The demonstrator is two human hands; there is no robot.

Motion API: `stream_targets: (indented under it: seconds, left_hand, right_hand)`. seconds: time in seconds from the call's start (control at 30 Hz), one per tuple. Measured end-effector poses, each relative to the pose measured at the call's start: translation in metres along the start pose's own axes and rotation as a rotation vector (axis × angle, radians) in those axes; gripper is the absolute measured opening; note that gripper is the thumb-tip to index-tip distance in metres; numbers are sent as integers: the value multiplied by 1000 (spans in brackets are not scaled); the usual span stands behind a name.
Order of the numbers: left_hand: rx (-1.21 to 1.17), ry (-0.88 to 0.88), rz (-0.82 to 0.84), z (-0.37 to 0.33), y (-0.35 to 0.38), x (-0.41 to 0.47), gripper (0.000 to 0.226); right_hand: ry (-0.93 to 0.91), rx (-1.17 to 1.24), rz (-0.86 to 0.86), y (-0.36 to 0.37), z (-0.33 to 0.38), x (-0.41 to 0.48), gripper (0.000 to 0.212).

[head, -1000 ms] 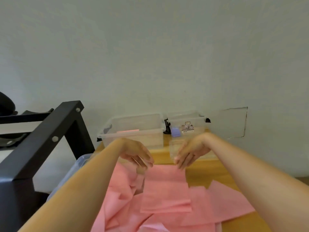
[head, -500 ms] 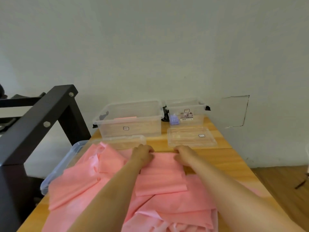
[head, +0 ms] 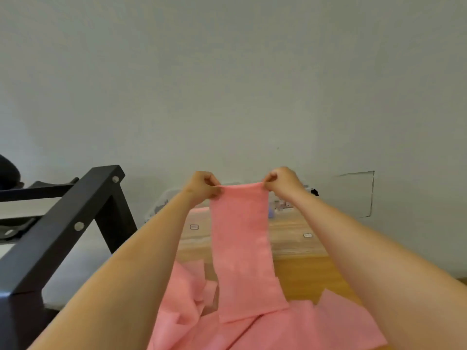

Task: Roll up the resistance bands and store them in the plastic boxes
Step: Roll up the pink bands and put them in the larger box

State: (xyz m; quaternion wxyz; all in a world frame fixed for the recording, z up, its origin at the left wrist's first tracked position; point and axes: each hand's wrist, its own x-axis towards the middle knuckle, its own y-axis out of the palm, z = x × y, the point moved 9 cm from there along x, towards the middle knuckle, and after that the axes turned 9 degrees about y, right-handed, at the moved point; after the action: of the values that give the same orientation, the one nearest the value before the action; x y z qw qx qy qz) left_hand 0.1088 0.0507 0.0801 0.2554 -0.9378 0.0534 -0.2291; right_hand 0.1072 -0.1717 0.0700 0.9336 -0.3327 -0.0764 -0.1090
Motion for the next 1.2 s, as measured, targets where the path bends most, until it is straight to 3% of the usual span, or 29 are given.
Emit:
stream_targets:
  seconds: [0.17, 0.4, 0.63, 1.07, 1.2]
  left_hand:
    - [45, 96, -72, -78, -50, 28, 26]
    - [155, 244, -146, -174, -105, 48, 25]
    - [157, 490, -447, -260, -150, 45, 31]
    - [169, 260, -157, -172, -105, 38, 24]
    - [187, 195, 59, -141, -75, 16, 23]
  right_hand:
    - [-111, 146, -135, -61, 67, 8, 17]
    - [-244, 142, -265, -131, 145, 13, 23]
    - [-380, 274, -527, -195, 211, -9, 10]
    - [-245, 230, -208, -128, 152, 9, 22]
    - [-203, 210, 148, -91, 127, -8, 17]
